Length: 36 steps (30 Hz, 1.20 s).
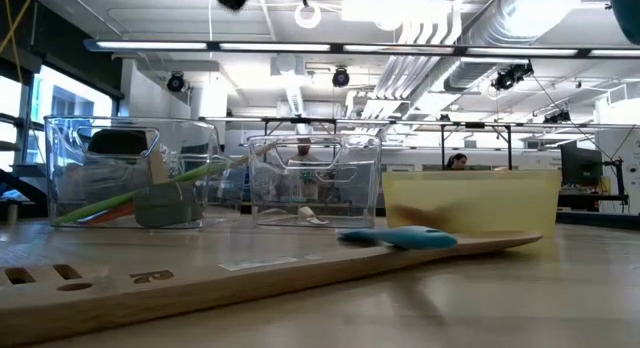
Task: Pick & Place Kitchen Items
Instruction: Put the blue spatula into the left transparent bin
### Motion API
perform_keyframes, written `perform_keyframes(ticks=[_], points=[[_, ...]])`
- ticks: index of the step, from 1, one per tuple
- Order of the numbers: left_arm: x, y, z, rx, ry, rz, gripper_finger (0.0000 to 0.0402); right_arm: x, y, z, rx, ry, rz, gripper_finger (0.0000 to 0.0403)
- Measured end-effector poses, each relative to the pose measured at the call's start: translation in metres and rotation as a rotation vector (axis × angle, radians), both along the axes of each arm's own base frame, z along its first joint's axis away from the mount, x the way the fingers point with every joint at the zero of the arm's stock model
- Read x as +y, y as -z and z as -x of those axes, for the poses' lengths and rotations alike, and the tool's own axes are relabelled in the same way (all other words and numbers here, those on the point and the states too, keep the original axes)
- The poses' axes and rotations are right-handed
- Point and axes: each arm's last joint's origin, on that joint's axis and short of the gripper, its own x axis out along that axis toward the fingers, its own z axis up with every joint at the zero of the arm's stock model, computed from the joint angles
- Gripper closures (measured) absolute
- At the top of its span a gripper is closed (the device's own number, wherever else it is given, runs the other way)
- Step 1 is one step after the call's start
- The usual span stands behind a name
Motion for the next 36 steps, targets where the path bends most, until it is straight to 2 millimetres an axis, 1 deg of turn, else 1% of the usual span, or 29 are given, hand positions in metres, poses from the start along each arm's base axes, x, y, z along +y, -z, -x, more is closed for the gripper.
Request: perform_keyframes(ticks=[3,8,11,14,17,21,30,36], points=[[-0.003,0.014,-0.005,0.014,-0.017,0.008,0.0314,0.001,-0.001,-0.001,-0.014,-0.004,-0.009,0.0390],[-0.002,0.023,-0.020,-0.048,-0.038,0.053,0.0224,0.003,-0.003,-0.001,-0.034,-0.020,-0.011,0.0391],[-0.002,0.018,-0.023,-0.112,-0.014,0.030,0.0181,0.005,-0.006,-0.002,-0.068,-0.021,-0.015,0.0391],[-0.006,0.010,-0.024,-0.188,0.069,-0.064,0.0155,0.007,-0.010,-0.004,-0.103,-0.030,-0.031,0.0391],[-0.010,0.005,-0.023,-0.243,0.112,-0.088,0.0144,0.009,-0.012,-0.004,-0.130,-0.035,-0.044,0.0391],[-0.017,0.001,-0.019,-0.292,0.147,-0.139,0.0142,0.010,-0.016,-0.006,-0.170,-0.015,-0.053,0.0391],[-0.016,-0.002,-0.020,-0.321,0.149,-0.151,0.0142,0.015,-0.033,-0.013,-0.329,-0.070,-0.093,0.0391],[-0.016,-0.006,-0.021,-0.366,0.147,-0.155,0.0142,0.009,-0.040,-0.023,-0.368,-0.129,-0.145,0.0391]])
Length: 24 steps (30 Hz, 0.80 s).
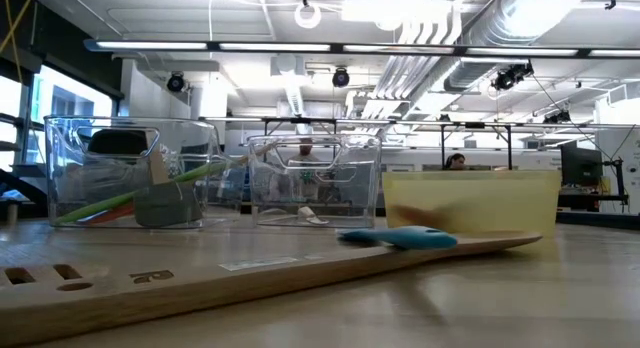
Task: Pick & Place Kitchen Items
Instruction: Put the blue spatula into the left transparent bin
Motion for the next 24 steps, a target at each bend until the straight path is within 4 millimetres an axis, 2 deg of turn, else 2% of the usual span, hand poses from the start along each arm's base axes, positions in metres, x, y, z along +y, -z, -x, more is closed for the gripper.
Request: perform_keyframes(ticks=[8,13,17,24], points=[[0.012,0.000,-0.008,0.002,-0.021,0.018,0.0142,-0.019,-0.004,-0.020,-0.034,-0.008,-0.005,0.0391],[0.012,0.000,-0.008,0.010,0.003,0.033,0.0156,-0.022,-0.004,-0.022,-0.029,-0.009,-0.012,0.0391],[0.012,0.001,-0.008,0.008,0.004,0.011,0.0195,-0.021,-0.004,-0.022,-0.030,-0.012,-0.008,0.0391],[0.013,0.000,-0.008,-0.010,-0.019,-0.075,0.0292,-0.022,-0.004,-0.022,-0.029,-0.007,-0.009,0.0393]])
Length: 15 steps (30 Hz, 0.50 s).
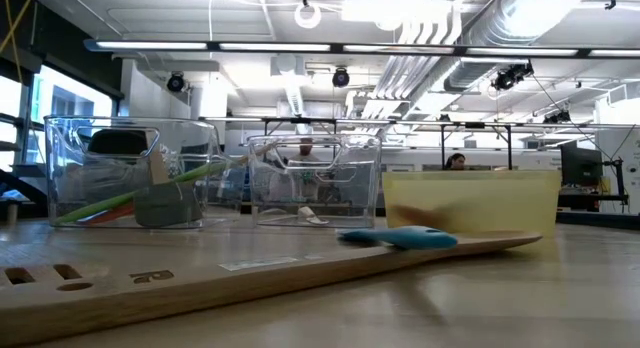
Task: Pick & Place Kitchen Items
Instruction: Put the blue spatula into the left transparent bin
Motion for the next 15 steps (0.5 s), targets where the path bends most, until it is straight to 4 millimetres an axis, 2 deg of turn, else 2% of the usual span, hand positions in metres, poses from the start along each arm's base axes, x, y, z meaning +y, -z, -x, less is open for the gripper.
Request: perform_keyframes(ticks=[5,15], points=[[-0.0019,0.0012,0.0012,0.005,0.017,-0.021,0.0357,-0.0011,-0.0007,0.0003,0.006,0.022,-0.020,0.0384],[-0.0001,0.0002,0.0000,0.003,-0.006,0.031,0.0357,0.0036,0.0010,0.0058,0.001,0.104,-0.004,0.0290]])
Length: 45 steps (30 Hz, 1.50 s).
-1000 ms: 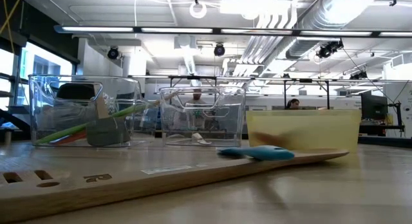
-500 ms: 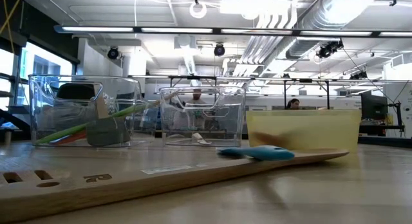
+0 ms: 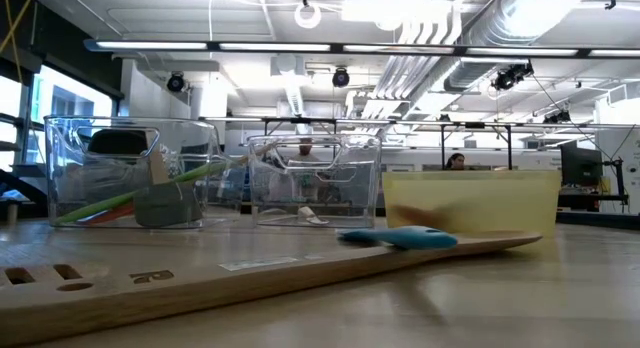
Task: Pick & Place Kitchen Items
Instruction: Put the blue spatula into the left transparent bin
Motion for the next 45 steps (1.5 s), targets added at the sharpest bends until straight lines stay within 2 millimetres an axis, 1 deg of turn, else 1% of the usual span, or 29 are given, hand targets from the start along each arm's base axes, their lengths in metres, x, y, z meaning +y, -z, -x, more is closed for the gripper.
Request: perform_keyframes(ticks=[5,8,11,13,18,22,28,31,33,35,39,41,45], points=[[0.003,-0.002,0.000,-0.004,-0.086,0.004,0.0357,0.013,0.000,0.016,-0.030,0.125,0.072,0.0230],[0.007,-0.006,0.002,0.014,-0.148,0.029,0.0359,0.022,-0.001,0.030,-0.060,0.243,0.136,0.0193],[0.014,-0.011,0.008,0.058,-0.259,0.055,0.0359,0.030,-0.002,0.044,-0.078,0.339,0.194,0.0167],[0.020,-0.016,0.013,0.089,-0.341,0.072,0.0359,0.035,-0.001,0.052,-0.081,0.364,0.216,0.0157],[0.036,-0.030,0.036,0.185,-0.493,0.187,0.0359,0.044,0.001,0.068,-0.083,0.406,0.244,0.0155],[0.052,-0.033,0.059,0.288,-0.615,0.260,0.0359,0.046,0.006,0.075,-0.074,0.439,0.258,0.0162],[0.076,-0.033,0.094,0.425,-0.805,0.412,0.0359,0.043,0.014,0.078,-0.048,0.457,0.249,0.0170],[0.092,-0.034,0.114,0.501,-0.915,0.424,0.0359,0.041,0.018,0.078,-0.034,0.458,0.237,0.0171],[0.103,-0.036,0.122,0.563,-0.975,0.435,0.0359,0.040,0.020,0.079,-0.022,0.448,0.225,0.0171],[0.111,-0.033,0.127,0.642,-1.025,0.422,0.0359,0.040,0.021,0.079,-0.013,0.435,0.211,0.0171],[0.124,-0.030,0.129,0.727,-1.090,0.401,0.0359,0.041,0.022,0.079,0.003,0.407,0.194,0.0171],[0.134,-0.024,0.126,0.758,-1.123,0.405,0.0359,0.041,0.022,0.078,0.003,0.403,0.187,0.0171],[0.153,-0.005,0.128,0.879,-1.190,0.409,0.0360,0.041,0.022,0.078,0.002,0.407,0.156,0.0171]])
